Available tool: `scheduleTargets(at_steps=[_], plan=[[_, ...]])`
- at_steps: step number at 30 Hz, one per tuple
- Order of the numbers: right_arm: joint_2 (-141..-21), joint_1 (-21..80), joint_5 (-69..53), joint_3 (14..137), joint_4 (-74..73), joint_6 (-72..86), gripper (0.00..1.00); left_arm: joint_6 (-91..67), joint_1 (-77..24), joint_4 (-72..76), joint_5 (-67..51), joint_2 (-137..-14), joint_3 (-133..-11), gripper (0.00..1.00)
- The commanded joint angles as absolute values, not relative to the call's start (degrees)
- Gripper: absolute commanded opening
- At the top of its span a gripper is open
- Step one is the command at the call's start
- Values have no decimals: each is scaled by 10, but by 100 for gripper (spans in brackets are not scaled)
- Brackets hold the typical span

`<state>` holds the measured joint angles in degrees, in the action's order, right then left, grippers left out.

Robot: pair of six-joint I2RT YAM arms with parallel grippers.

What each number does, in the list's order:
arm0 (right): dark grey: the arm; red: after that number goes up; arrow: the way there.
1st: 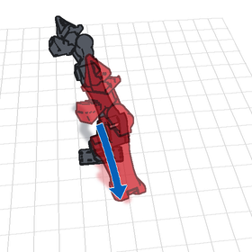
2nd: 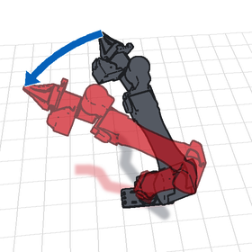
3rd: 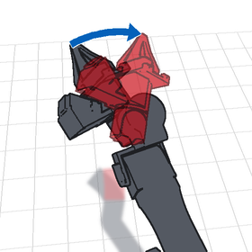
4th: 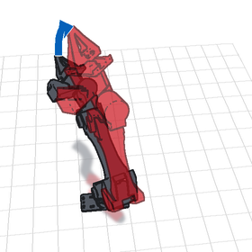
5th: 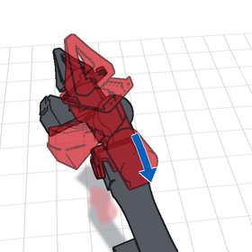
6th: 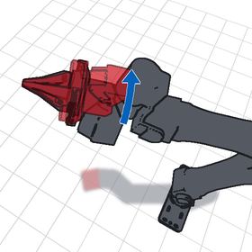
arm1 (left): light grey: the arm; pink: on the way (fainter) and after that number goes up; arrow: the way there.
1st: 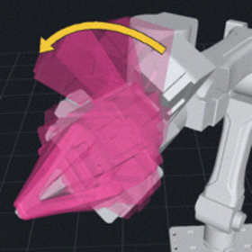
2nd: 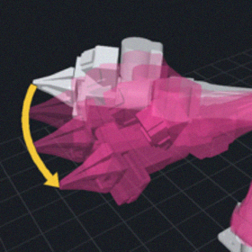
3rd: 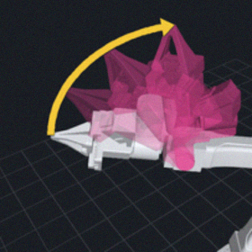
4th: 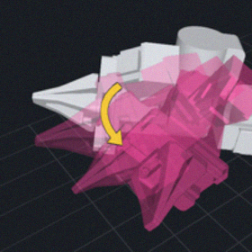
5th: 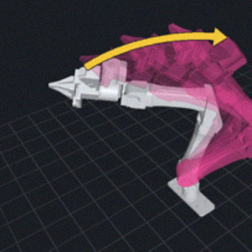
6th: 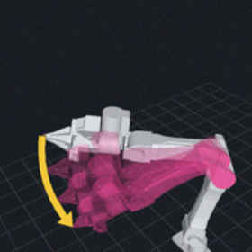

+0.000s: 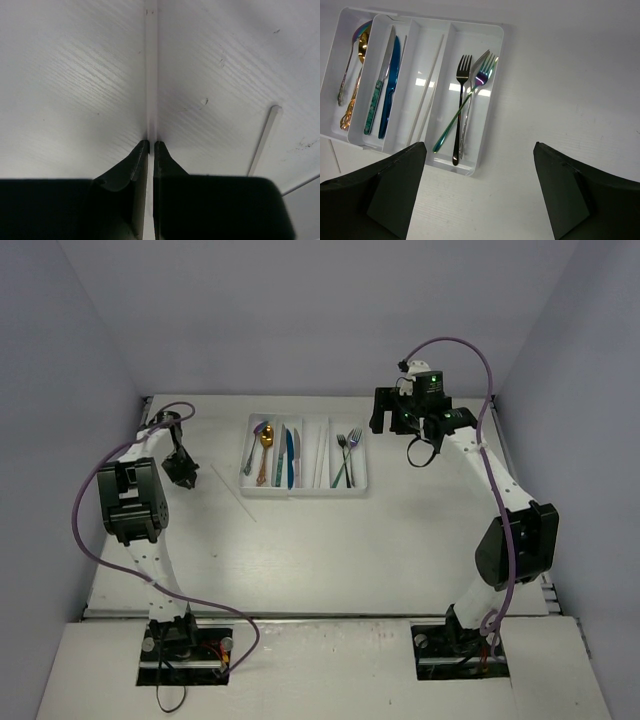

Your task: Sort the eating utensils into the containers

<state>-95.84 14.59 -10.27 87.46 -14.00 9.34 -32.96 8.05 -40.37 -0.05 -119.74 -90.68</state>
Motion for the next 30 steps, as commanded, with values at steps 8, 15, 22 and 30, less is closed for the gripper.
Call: scheduleTargets(at_steps=[8, 15, 22, 30], plan=[[-905, 142, -145, 862, -115, 74, 84, -281, 74, -450, -35, -1072, -870, 0], [-881, 142, -161, 834, -115, 29, 90, -239, -1, -432, -68, -976, -946, 0], [-846, 141, -93, 810, -115, 19, 100, -221, -153, -319, -51, -962, -988, 0], [-815, 136, -40, 781, -115, 5, 100, -223, -252, -130, -64, -1030, -1003, 0]])
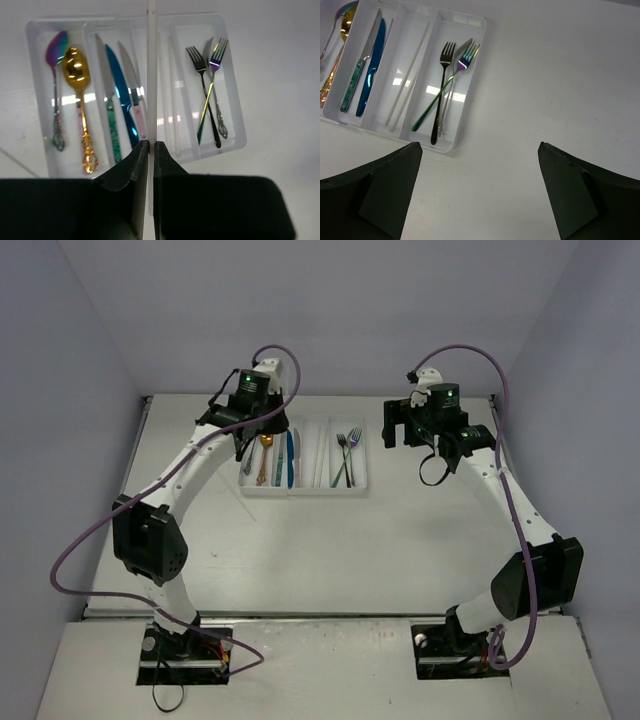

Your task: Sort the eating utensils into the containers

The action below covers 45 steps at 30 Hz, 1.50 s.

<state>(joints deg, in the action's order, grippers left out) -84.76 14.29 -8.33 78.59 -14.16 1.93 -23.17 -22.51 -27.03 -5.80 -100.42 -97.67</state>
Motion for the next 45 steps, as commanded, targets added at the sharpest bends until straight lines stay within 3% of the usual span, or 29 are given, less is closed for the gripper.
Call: scheduleTargets(at_steps=[1, 22, 45], plan=[[-813, 135, -38, 780, -114, 4, 100, -218, -259, -109, -67, -1041, -1008, 0], [-824, 134, -41, 778, -115, 5, 100, -286, -273, -58, -83, -1175, -1035, 0], [-835, 134, -44, 786, -116, 9, 100, -351, -250, -59, -122, -1218, -990, 2]])
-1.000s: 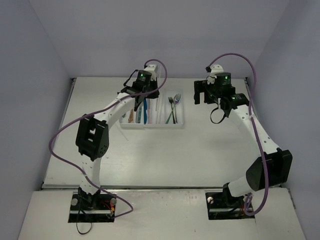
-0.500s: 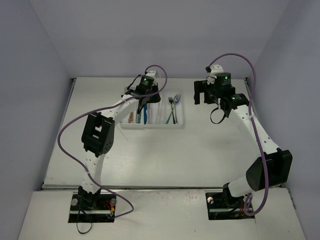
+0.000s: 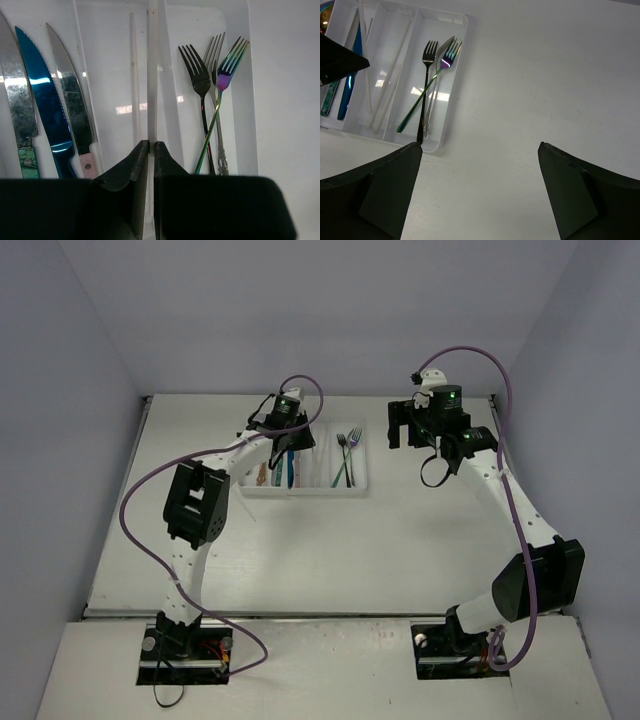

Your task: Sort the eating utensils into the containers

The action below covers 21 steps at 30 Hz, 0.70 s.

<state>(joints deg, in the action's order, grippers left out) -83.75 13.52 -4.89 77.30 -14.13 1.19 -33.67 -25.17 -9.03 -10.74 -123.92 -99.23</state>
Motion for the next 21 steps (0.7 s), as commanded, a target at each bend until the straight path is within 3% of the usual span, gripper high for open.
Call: scheduleTargets(at_steps=[1, 9, 10, 12, 15, 21], plan=[[-835, 133, -44, 786, -116, 9, 100, -350, -250, -61, -123, -1218, -989, 2], [-839, 134, -47, 789, -116, 11, 100, -355, -251, -70, -134, -1216, -973, 3], [-839, 133, -48, 789, -116, 12, 100, -355, -251, -70, -134, -1215, -972, 5], [-840, 134, -48, 790, -115, 12, 100, -355, -251, -69, -134, -1214, -966, 24], [-836, 133, -49, 787, -115, 11, 100, -351, -250, -67, -143, -1207, -966, 36], [-829, 133, -53, 785, -115, 8, 100, -316, -251, -73, -148, -1160, -994, 41]])
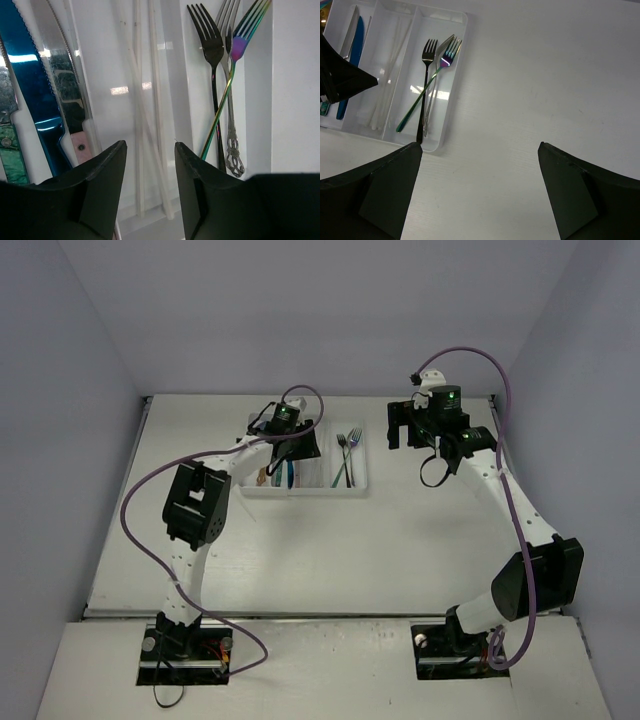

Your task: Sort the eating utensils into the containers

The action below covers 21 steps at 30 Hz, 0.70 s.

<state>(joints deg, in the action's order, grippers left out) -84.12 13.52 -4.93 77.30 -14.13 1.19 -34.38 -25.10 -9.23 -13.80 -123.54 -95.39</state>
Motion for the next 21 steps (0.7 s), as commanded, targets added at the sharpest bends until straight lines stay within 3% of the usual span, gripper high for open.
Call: scheduleTargets(at_steps=[1, 3, 6, 10, 15, 21], plan=[[-828, 133, -53, 785, -115, 7, 100, -281, -249, -79, -156, -1143, -1007, 41], [-826, 133, -55, 786, -115, 6, 100, -240, -246, -93, -167, -1110, -1026, 45], [-824, 134, -59, 786, -115, 5, 100, -158, -230, -113, -192, -1060, -1034, 58], [-819, 133, -67, 782, -114, 5, 100, -29, -138, -148, -387, -1013, -1017, 72], [-818, 133, -74, 779, -115, 5, 100, 162, -21, -330, -559, -1059, -1085, 72], [-815, 133, -76, 778, -114, 4, 100, 456, 57, -472, -584, -1078, -1077, 69]])
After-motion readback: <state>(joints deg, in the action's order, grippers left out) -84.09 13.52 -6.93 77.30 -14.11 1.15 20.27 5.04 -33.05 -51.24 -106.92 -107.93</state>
